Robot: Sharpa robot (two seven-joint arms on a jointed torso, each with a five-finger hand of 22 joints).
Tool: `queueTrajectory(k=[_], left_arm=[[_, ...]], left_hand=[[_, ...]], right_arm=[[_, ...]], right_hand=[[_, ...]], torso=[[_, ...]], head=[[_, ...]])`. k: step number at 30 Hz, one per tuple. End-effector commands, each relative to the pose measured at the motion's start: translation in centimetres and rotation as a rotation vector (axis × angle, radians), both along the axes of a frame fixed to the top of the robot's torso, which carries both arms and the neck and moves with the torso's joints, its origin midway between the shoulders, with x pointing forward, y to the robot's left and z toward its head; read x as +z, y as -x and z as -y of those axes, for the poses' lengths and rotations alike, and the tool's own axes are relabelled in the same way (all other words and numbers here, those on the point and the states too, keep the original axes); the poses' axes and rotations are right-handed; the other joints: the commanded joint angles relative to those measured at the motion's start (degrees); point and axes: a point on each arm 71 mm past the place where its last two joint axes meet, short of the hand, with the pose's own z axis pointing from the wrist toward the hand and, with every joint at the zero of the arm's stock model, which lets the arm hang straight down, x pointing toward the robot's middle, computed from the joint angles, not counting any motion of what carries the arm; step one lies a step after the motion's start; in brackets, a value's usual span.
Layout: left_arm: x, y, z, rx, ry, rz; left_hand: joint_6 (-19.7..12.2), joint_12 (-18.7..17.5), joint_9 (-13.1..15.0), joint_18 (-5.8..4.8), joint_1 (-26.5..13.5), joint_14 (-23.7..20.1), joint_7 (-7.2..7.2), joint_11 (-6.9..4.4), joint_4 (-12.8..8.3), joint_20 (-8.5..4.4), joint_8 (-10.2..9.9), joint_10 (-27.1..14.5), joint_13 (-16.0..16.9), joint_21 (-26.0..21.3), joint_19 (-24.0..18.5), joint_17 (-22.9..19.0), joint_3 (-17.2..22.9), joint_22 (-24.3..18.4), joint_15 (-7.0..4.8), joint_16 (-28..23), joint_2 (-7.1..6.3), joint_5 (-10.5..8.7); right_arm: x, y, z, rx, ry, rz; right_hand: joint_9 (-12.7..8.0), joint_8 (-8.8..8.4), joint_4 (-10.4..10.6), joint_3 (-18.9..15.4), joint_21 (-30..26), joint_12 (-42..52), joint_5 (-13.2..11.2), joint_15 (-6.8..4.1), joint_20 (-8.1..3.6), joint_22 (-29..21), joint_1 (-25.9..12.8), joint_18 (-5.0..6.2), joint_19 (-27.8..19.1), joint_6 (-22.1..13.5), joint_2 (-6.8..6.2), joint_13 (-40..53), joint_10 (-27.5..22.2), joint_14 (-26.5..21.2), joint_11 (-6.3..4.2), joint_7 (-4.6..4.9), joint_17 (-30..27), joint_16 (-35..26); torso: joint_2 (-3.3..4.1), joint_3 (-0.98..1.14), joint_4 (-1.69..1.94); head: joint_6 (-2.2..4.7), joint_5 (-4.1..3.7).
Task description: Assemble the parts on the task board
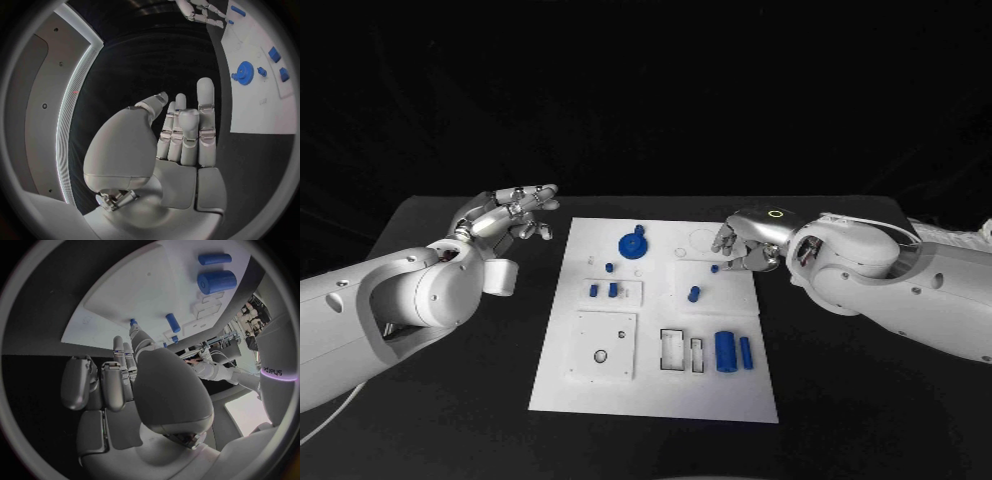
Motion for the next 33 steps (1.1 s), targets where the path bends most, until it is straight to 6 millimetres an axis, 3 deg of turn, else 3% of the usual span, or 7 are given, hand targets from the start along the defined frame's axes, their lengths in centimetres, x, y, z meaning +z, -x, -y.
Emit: queueTrajectory(k=[1, 10, 23, 33], left_arm=[[0.1, 0.1, -0.2, 0.023, 0.066, -0.004], [0.1, 0.1, -0.5, 0.031, 0.065, -0.006], [0.1, 0.1, -0.4, 0.027, 0.066, -0.009], [0.1, 0.2, -0.4, 0.028, 0.063, -0.014]], left_hand=[[0.24, 0.32, -0.07, 0.52, -0.18, 0.01, -0.02, 0.16, 0.06, -0.32, 0.18, -0.37, 0.06, -0.19, -0.07, -0.06, -0.40, -0.06, -0.47, -0.18, 0.41, 0.05], [-0.05, 1.16, -0.15, 0.49, -0.04, -0.10, 0.08, 0.23, -0.14, -0.33, 0.08, -1.14, 0.52, -0.45, 0.04, -0.40, -0.72, -0.23, -0.44, -0.26, 0.45, 0.08], [-0.28, 1.66, -0.18, 0.46, 0.07, -0.14, 0.28, 0.35, -0.26, -0.30, 0.01, -1.61, 0.79, -0.59, 0.11, -0.55, -0.87, -0.32, -0.37, -0.26, 0.50, 0.10], [-0.48, 2.12, -0.19, 0.45, 0.30, -0.19, 0.38, 0.45, -0.49, -0.26, -0.02, -2.20, 1.03, -0.74, 0.19, -0.70, -0.96, -0.41, -0.30, -0.26, 0.52, 0.12]], right_arm=[[-0.2, 0.2, -0.1, -0.008, 0.104, 0.014], [-0.2, 0.4, -0.6, 0.006, 0.115, 0.005], [-1.1, 0.4, -1.7, 0.029, 0.116, -0.023], [-1.8, 0.4, -2.1, 0.036, 0.127, -0.051]], right_hand=[[0.07, -0.36, -0.10, 0.61, -0.41, -0.35, -0.09, 0.49, 0.48, -0.23, -0.12, 0.61, -0.11, 0.40, -0.85, -0.39, -0.19, 3.32, 0.16, 0.01, 1.30, -0.25], [0.08, -0.58, 0.06, 1.97, -0.64, -0.98, 0.35, 0.57, 0.55, -0.53, -0.28, 0.66, -0.19, 0.77, -1.01, -1.64, -0.09, 3.28, 0.25, 0.04, 1.01, -0.44], [0.07, -0.82, 0.00, 8.04, -0.72, -1.83, -1.78, 0.53, 0.48, -0.56, -0.04, 0.66, -0.09, 1.46, -0.87, -4.60, 0.83, 3.32, 0.16, -0.09, 0.96, -0.33], [0.21, -0.73, -0.51, 13.01, -0.86, -1.98, -2.23, 0.08, 0.22, -0.73, -1.43, 0.70, -0.09, 2.48, -2.15, -7.13, 0.91, 3.29, -0.24, -0.77, 0.71, -0.39]], torso=[[0.00, 0.00, -0.01], [0.00, 0.01, 0.03], [0.00, -0.05, 0.10], [0.00, 0.00, 0.04]], head=[[0.01, 0.04], [-0.08, 0.11], [-0.14, 0.16], [-0.36, 0.38]])
